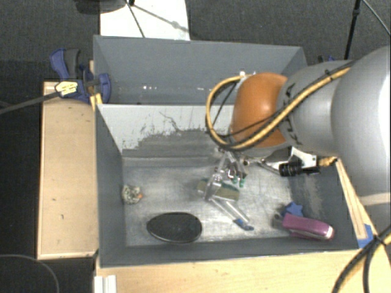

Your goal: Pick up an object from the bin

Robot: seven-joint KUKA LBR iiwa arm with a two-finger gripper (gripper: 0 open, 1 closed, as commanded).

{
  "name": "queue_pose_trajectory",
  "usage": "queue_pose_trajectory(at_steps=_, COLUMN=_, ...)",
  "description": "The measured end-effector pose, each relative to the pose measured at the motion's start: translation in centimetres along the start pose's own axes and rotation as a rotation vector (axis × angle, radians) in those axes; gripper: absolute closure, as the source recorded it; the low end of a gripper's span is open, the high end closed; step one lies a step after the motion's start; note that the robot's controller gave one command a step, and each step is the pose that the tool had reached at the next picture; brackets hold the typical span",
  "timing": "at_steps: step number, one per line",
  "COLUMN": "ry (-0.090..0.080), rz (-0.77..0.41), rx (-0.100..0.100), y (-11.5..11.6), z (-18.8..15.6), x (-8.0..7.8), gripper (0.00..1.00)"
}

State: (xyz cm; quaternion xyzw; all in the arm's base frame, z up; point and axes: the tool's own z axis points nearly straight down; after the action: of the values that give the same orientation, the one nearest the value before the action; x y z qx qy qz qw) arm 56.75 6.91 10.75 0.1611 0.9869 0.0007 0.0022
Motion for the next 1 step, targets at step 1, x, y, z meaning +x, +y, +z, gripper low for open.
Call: queue_pose_trajectory(at_steps=1, ry=-0.008, rz=0.069, rx=-0.004, y=-4.44, z=3.47, x=4.32, gripper=0.0)
